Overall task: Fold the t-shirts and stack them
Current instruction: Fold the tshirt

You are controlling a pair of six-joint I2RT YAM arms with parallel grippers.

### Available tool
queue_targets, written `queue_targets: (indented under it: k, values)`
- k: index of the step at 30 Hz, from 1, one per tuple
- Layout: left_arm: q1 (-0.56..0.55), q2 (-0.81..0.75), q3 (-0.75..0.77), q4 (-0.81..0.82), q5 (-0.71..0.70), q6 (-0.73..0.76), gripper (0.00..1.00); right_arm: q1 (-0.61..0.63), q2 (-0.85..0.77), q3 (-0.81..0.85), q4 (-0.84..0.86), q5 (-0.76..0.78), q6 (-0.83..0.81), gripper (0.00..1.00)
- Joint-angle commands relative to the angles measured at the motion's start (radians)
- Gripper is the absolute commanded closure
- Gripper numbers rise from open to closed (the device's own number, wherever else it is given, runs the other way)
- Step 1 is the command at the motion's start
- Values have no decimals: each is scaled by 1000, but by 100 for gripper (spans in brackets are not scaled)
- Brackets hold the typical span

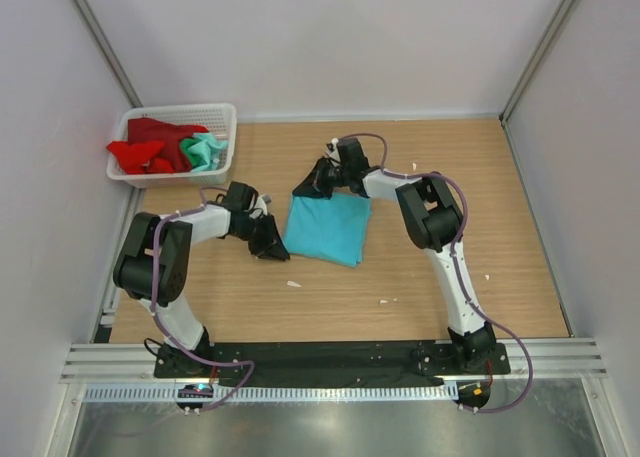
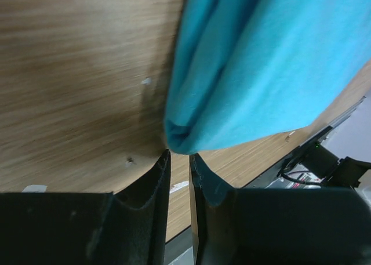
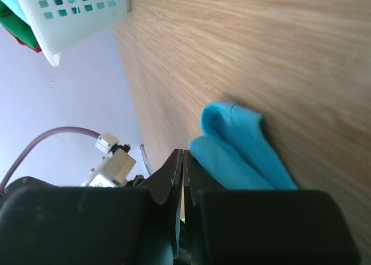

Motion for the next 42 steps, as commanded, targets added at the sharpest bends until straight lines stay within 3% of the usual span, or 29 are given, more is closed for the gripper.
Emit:
queue_targets:
  k: [1, 9, 11, 17, 18, 23, 31, 42]
  values:
    - [3, -11, -31, 2, -45, 2, 81, 2, 44, 51, 65, -9, 38, 91]
    - [3, -100, -88, -4, -48, 31, 85, 2, 108, 195, 56, -19, 73, 90]
    - [2, -187, -75, -34, -47, 51, 79, 0, 76, 240, 4, -18, 24, 79]
    - [3, -303, 5, -90, -126, 61, 58, -20, -5, 361, -402, 48, -276, 57]
    - [3, -285, 17, -88, -126, 68, 56, -23, -18, 373, -442, 62, -318, 50]
    - [3, -140, 109, -79, -88, 92, 55, -44, 16, 475, -695, 128, -609, 42]
    - [2, -1, 174, -77, -71, 117, 58, -44, 94, 507, -690, 60, -665, 52]
    - [2, 33, 173, -62, -63, 100, 64, -44, 168, 521, -605, -10, -602, 62]
